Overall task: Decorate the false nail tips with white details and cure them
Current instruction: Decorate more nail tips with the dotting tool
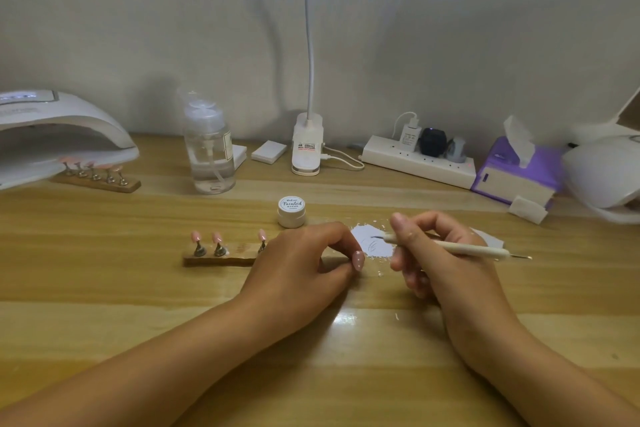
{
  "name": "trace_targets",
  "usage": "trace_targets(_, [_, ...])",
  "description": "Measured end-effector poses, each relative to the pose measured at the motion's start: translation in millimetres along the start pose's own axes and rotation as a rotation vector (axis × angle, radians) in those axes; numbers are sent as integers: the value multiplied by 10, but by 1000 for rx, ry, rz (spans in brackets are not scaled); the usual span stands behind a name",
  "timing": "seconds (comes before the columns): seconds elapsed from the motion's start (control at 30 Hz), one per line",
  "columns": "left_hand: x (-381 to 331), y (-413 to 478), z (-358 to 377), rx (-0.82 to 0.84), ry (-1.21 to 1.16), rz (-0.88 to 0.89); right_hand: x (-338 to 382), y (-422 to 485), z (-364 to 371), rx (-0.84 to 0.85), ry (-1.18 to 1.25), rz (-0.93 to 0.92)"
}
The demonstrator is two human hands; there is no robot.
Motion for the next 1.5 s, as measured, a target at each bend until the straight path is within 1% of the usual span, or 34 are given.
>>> trace_targets(0.1, [-2, 3, 5, 4, -22, -2, -32, 10, -19, -26, 18, 18])
trace_targets(0.23, [-1, -2, 11, 15, -22, -11, -62, 12, 5, -3, 4, 24])
trace_targets(0.37, [12, 0, 8, 27, -6, -6, -68, 9, 6, -23, -18, 19])
trace_targets(0.6, [40, 11, 11, 19, 7, -1, -74, 4, 44, 66, -102, -2])
trace_targets(1.1, [37, 12, 12, 15, 11, 3, -66, 6, 44, 77, -121, -26])
trace_targets(1.3, [39, 7, 11, 12, 16, 1, -67, 9, 32, 51, -74, -20])
trace_targets(1.5, [32, 10, 11, 7, 13, 2, -80, 8, 41, 66, -85, -20])
Point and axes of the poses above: each hand's wrist, its own y-axis towards the middle knuckle, its own z-axis out of the palm, x = y × z, the point moved 2 cm from there along y, towards the middle knuckle, and after that the axes turned 15 degrees about -y, right-handed, at the moved point
